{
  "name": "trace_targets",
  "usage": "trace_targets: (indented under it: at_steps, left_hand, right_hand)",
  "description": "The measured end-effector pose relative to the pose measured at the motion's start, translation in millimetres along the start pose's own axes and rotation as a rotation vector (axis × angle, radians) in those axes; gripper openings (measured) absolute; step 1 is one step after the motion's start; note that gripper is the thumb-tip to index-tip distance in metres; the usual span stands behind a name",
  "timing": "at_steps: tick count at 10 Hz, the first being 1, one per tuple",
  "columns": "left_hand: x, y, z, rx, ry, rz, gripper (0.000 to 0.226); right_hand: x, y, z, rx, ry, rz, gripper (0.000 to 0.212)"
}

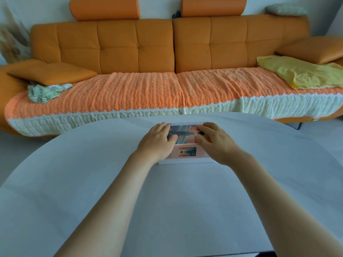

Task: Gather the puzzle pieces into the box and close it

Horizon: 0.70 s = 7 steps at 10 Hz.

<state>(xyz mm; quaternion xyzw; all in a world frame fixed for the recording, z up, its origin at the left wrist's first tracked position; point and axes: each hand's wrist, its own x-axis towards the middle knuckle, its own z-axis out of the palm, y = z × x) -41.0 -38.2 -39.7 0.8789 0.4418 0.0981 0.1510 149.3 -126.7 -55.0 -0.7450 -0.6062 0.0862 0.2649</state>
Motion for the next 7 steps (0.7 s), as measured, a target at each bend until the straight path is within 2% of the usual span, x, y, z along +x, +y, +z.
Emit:
trace_targets:
  at_steps: [2,5,6,7]
  left_hand:
    - [1,-9,16,0.054,-0.049,-0.010,0.065]
    - [0,-11,30,0.125,0.005,0.005,0.067]
    - [-5,-12,30,0.099,0.000,-0.003,0.069]
    - [-11,-7,14,-0.001,0.116,0.031,0.068]
  right_hand:
    - [-3,3,12,0.001,0.020,0.002,0.052]
    - [-11,10,19,-0.027,0.018,0.009,0.065]
    - [-14,9,16,-0.028,-0.036,0.012,0.065]
    - [-16,2,-4,0.042,0.005,0.014,0.064]
